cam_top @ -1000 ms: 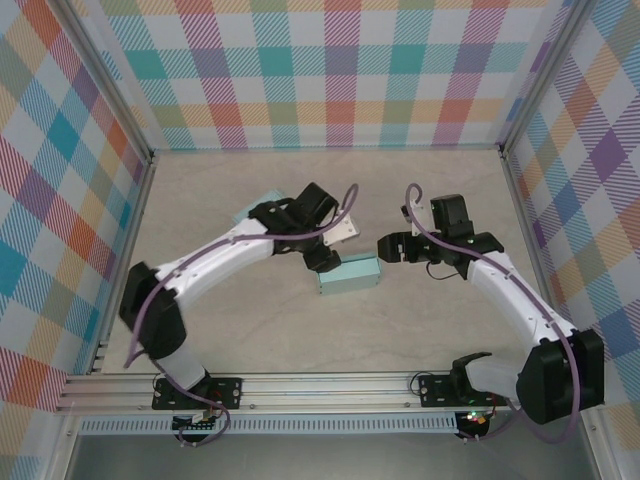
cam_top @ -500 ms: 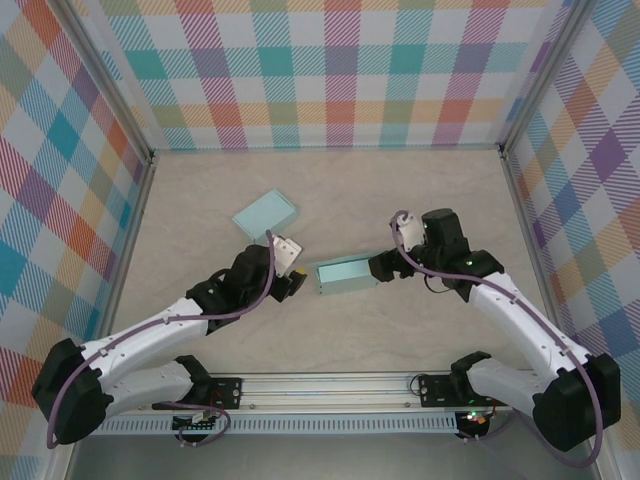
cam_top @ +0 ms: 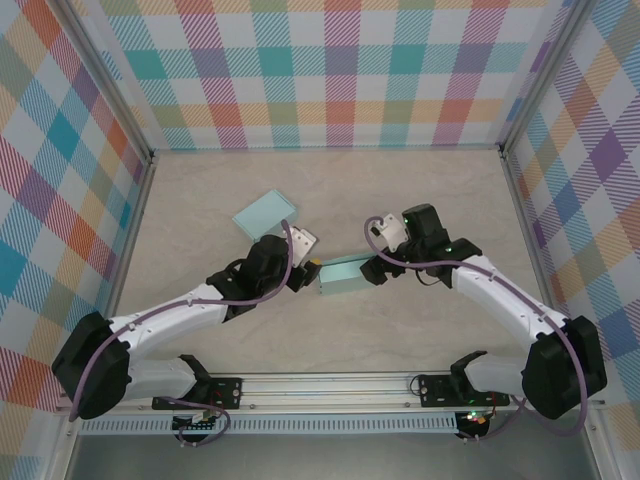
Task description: Fold the paper box
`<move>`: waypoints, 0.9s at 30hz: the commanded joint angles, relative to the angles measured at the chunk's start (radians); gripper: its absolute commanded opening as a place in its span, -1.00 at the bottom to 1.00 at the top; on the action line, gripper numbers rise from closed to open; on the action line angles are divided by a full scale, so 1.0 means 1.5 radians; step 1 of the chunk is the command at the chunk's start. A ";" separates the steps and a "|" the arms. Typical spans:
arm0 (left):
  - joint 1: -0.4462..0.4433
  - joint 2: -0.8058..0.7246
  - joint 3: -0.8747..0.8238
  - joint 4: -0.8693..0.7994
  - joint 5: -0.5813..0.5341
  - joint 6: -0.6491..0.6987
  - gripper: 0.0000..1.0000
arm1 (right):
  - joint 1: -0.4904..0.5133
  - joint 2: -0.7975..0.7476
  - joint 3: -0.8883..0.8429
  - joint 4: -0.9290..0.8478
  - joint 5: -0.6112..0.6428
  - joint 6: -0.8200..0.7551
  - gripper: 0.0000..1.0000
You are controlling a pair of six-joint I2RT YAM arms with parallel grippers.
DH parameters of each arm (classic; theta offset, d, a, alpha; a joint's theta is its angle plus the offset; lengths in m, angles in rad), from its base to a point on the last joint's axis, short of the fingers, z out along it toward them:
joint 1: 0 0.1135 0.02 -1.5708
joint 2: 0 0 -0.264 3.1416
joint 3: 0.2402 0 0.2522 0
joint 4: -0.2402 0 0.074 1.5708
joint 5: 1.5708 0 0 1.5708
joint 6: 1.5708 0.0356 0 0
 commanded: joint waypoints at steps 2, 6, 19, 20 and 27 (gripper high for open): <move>0.007 0.020 0.039 -0.008 0.008 0.019 0.14 | 0.003 0.033 0.042 0.003 0.017 -0.046 0.97; 0.002 0.041 0.055 -0.034 -0.015 0.030 0.09 | 0.004 0.064 0.061 -0.012 0.018 -0.056 0.92; 0.004 -0.009 0.048 -0.040 0.034 0.039 0.25 | 0.003 0.047 0.045 -0.025 -0.007 -0.046 0.85; 0.006 -0.014 0.049 -0.045 0.048 0.043 0.25 | 0.003 0.042 0.045 -0.029 -0.014 -0.044 0.84; 0.015 0.005 0.103 -0.175 0.117 0.128 0.22 | 0.003 0.024 0.039 -0.033 -0.027 -0.038 0.79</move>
